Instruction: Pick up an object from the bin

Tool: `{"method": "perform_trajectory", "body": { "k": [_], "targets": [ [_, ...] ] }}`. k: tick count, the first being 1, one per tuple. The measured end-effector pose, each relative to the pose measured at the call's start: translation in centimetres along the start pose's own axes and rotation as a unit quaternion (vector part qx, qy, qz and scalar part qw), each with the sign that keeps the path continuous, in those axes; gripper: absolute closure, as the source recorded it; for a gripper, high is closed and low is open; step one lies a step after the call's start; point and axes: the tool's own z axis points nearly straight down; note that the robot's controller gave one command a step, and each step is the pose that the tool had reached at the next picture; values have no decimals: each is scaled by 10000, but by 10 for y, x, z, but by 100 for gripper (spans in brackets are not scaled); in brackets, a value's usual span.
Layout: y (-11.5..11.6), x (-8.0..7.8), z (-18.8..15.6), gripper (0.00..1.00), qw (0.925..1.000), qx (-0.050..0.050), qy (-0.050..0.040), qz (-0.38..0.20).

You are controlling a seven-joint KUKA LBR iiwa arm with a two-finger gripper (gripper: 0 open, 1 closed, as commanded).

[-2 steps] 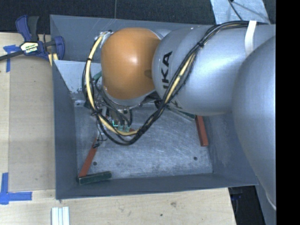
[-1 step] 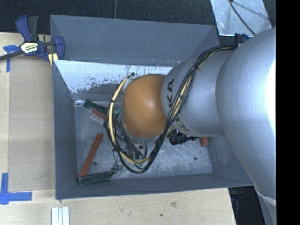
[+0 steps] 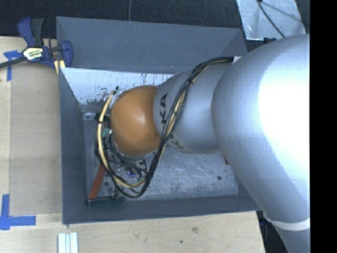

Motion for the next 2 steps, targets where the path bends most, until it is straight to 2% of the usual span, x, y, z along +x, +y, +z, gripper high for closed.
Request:
{"method": "perform_trajectory", "body": {
  "k": [1, 2],
  "targets": [
    [-3, 1, 0, 100, 10000, 22, 23, 6],
    [-3, 1, 0, 100, 10000, 22, 24, 9]
  ]
}}
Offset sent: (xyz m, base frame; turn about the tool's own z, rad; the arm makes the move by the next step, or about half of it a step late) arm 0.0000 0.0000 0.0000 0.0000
